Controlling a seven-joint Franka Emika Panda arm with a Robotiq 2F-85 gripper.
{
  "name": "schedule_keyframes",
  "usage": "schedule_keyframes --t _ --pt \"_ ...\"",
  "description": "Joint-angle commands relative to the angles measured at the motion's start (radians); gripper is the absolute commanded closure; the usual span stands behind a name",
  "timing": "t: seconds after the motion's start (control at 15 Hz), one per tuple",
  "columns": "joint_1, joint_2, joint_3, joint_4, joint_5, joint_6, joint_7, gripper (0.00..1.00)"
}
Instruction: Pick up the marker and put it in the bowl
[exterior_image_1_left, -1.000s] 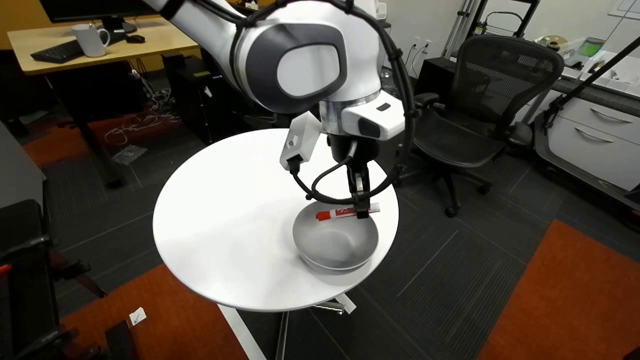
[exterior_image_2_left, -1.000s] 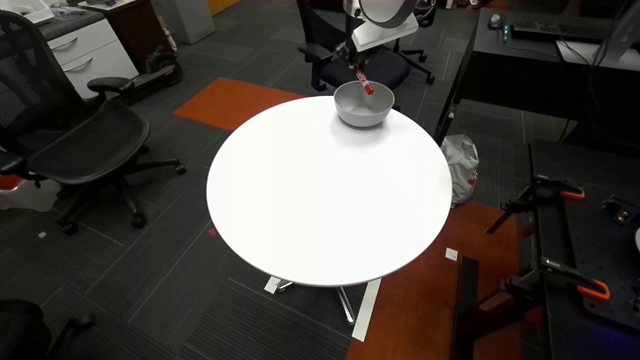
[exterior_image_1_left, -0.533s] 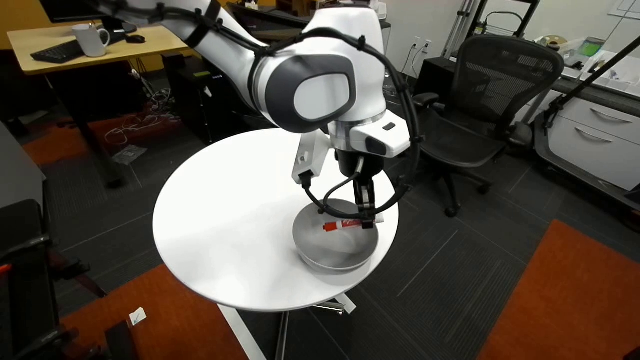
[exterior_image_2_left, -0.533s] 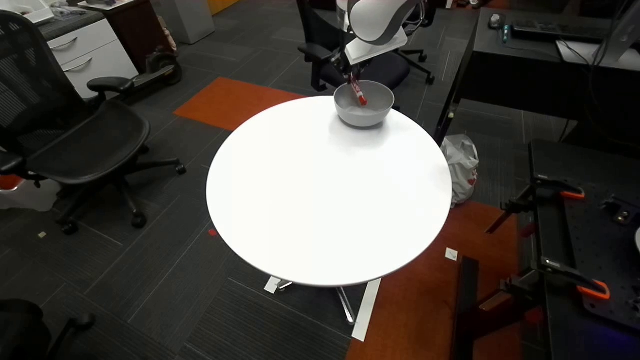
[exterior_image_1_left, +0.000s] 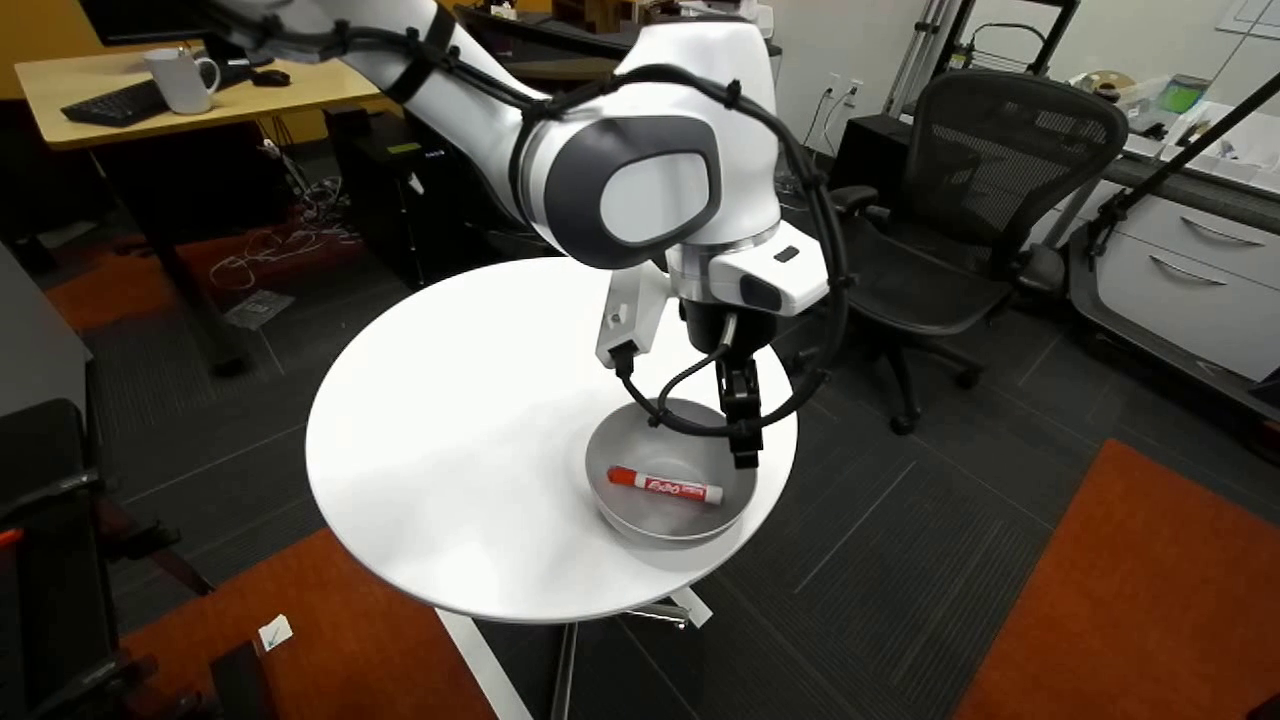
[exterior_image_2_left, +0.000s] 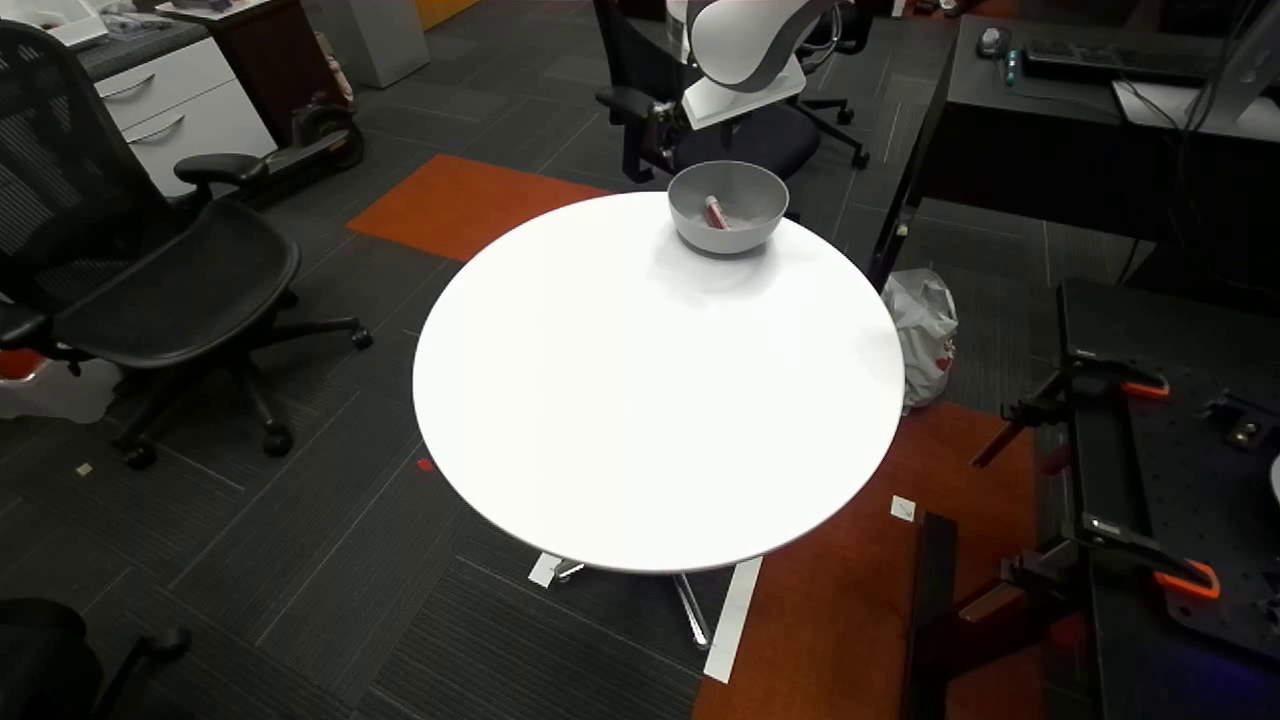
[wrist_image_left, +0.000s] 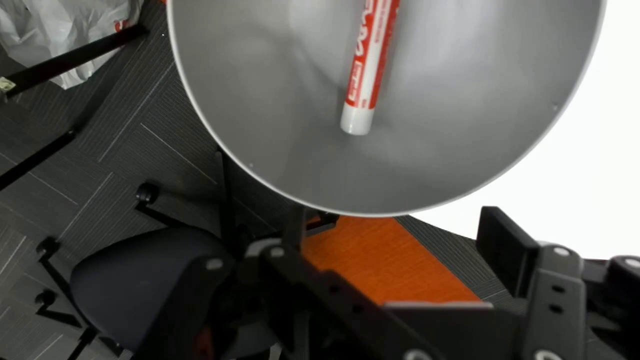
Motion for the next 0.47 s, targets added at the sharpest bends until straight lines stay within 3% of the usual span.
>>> schedule_keyframes --t 0.0,0.4 --pt "0.001 0.010 -0.005 0.032 0.024 -0.033 -0.010 0.00" --pt "0.007 0.008 -0.010 0.008 0.017 -0.008 -0.009 0.00"
